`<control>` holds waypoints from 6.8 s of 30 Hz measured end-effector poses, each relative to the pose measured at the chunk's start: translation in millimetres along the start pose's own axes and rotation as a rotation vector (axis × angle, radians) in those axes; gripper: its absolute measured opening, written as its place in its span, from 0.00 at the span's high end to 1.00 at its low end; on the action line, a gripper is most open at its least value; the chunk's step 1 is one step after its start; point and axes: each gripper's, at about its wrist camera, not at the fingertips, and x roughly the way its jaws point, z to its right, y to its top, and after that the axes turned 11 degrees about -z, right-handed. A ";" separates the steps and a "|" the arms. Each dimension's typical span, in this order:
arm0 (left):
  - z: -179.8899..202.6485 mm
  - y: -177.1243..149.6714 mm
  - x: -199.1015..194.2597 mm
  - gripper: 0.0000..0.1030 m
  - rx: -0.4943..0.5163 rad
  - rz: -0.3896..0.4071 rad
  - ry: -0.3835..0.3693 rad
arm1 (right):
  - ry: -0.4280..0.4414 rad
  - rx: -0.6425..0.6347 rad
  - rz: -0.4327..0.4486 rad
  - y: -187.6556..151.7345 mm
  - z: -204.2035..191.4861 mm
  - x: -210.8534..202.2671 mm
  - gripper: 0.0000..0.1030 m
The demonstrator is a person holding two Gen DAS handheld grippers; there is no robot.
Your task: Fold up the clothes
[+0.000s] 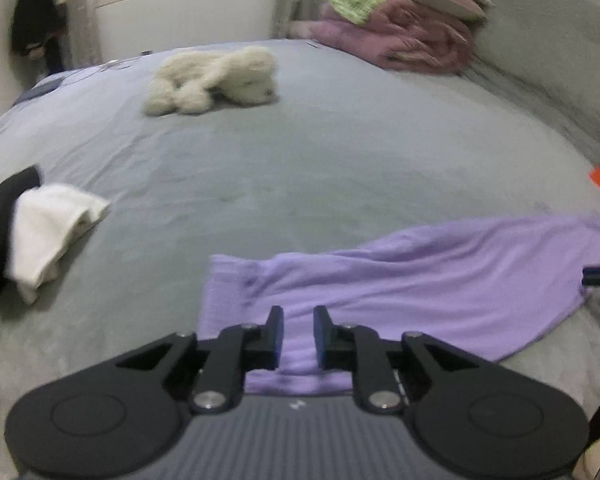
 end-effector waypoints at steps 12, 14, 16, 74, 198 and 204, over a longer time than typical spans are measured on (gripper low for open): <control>82.0 38.1 5.7 0.78 0.175 -0.087 -0.011 | -0.107 -0.118 -0.048 -30.7 5.7 6.4 0.81; 105.0 43.2 9.2 0.76 0.221 -0.101 -0.039 | -0.132 -0.156 -0.042 -32.9 4.9 8.0 0.70; 124.3 47.7 15.6 0.72 0.255 -0.115 -0.067 | -0.141 -0.190 -0.035 -34.9 4.5 7.8 0.69; 187.6 69.0 40.1 0.58 -0.043 -0.141 -0.177 | -0.153 0.630 -0.092 -134.8 237.4 -15.6 0.87; 83.6 35.4 76.3 0.40 -0.260 -0.055 -0.081 | 0.341 0.193 0.013 88.3 113.2 74.0 0.62; 88.7 31.3 75.8 0.40 -0.169 -0.031 -0.057 | 0.468 0.105 0.030 94.4 95.8 89.6 0.61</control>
